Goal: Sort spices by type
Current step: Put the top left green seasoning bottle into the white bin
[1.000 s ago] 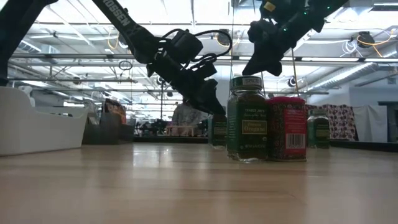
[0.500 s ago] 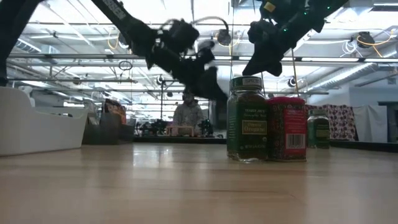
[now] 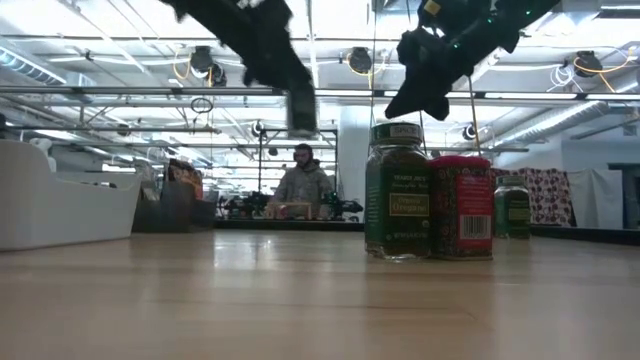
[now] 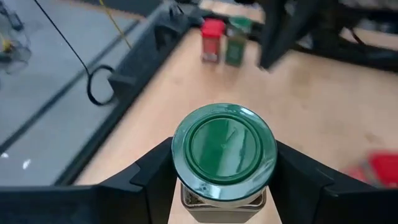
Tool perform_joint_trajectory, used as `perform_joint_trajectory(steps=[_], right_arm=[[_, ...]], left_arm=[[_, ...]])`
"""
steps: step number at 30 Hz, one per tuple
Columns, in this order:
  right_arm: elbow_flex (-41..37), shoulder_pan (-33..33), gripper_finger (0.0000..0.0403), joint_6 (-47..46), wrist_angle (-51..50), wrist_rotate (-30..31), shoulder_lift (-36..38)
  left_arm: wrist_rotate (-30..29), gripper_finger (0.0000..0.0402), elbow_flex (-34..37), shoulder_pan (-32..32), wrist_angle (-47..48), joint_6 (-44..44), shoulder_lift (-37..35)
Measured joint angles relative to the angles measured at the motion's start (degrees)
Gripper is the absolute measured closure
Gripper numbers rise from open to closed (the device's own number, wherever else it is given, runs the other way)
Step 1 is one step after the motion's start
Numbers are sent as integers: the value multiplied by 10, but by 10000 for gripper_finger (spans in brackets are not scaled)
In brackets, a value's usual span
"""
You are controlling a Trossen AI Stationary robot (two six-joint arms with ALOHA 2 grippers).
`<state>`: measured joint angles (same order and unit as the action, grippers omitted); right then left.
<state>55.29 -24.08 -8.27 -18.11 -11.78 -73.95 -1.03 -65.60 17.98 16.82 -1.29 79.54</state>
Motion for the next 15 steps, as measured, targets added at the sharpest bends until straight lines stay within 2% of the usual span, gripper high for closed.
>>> perform_joint_trajectory(steps=[3, 9, 15], right_arm=[[0, 1, 394, -7, 24, -20, 0], [0, 15, 394, -29, 58, -21, 0], [0, 32, 394, -50, 85, -21, 0]], left_arm=[[-6, 189, 0, -17, 82, -20, -45], [-52, 189, 1, -80, 230, -81, -130], [-143, 189, 58, -155, 302, -228, -213]])
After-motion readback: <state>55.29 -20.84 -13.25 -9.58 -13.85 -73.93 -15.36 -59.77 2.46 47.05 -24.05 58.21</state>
